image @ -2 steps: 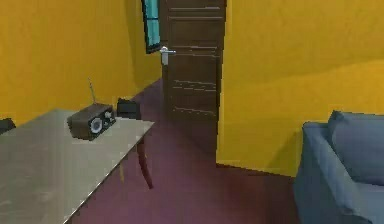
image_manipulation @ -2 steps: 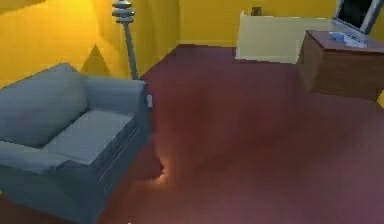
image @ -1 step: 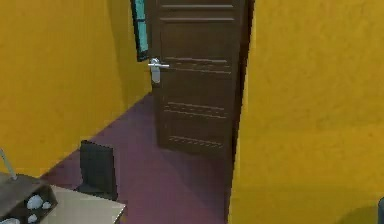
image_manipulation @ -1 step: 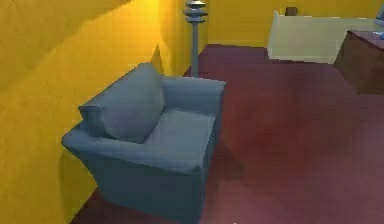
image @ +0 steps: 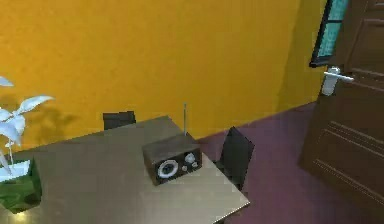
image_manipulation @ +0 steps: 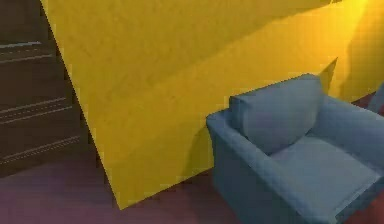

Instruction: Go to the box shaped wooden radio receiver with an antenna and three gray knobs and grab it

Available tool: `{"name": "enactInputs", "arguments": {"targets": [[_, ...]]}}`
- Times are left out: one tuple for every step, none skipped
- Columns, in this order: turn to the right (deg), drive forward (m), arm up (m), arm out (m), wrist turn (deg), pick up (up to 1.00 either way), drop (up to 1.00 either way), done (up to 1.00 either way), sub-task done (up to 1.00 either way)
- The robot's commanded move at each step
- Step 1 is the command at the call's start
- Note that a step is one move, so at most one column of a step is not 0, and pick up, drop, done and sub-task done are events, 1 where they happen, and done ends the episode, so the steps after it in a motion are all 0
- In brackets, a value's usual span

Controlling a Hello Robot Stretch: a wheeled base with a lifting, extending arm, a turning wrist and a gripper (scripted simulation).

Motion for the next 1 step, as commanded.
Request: {"name": "enactInputs", "arguments": {"targets": [[-45.0, 0.0, 0.0, 0.0, 0.0, 0.0, 0.0, 0.0, 0.0]]}}
